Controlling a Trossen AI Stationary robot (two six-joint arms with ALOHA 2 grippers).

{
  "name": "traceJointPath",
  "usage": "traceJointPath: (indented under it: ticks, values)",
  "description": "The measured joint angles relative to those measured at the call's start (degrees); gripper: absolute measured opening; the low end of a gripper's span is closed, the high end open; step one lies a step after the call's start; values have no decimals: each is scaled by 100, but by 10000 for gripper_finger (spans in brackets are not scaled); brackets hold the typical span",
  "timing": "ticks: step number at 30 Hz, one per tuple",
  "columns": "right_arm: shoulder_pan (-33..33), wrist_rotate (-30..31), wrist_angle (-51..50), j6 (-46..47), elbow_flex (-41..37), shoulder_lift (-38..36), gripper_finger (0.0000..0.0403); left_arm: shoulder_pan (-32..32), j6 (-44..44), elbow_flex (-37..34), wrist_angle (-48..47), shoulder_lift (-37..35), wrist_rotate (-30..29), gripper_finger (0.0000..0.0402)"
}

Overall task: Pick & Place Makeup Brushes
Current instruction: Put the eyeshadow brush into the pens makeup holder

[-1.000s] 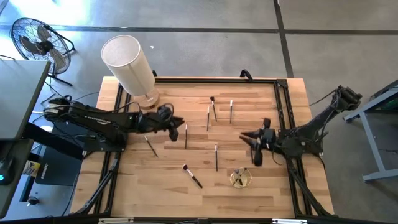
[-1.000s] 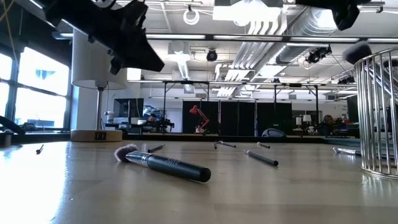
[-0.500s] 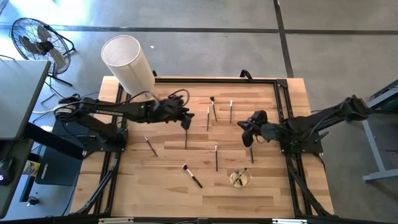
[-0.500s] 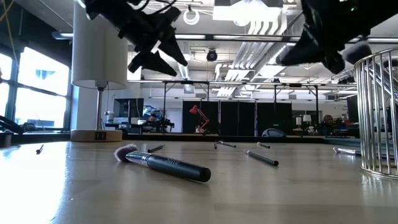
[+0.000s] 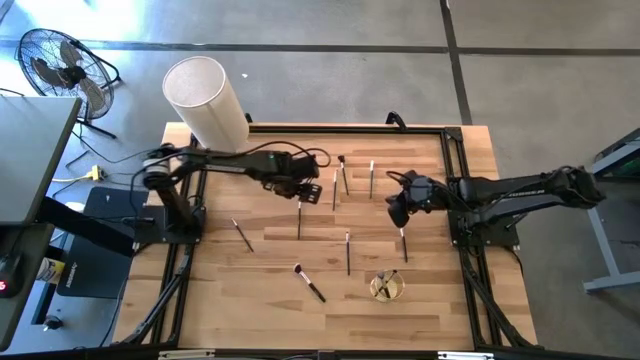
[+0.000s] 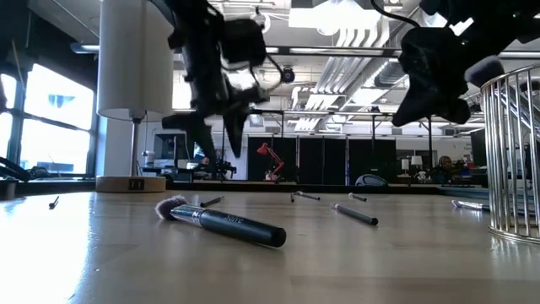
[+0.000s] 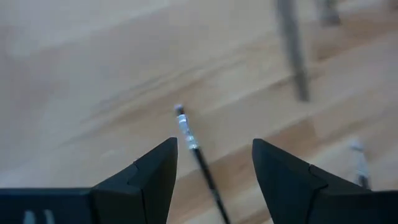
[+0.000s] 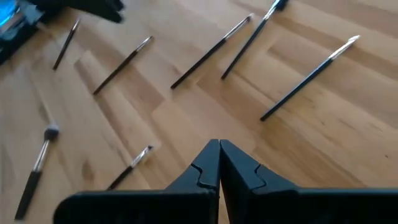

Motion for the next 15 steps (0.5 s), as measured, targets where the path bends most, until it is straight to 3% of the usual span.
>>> traceJointPath:
  ticks: [5, 15]
  values:
    - [-44, -269, -37, -396, 0, 0, 5, 125, -252, 8, 107, 459, 111, 206]
    - [-44, -218, -87, -704, 0, -2, 9, 182, -476, 15, 301, 946, -120, 206]
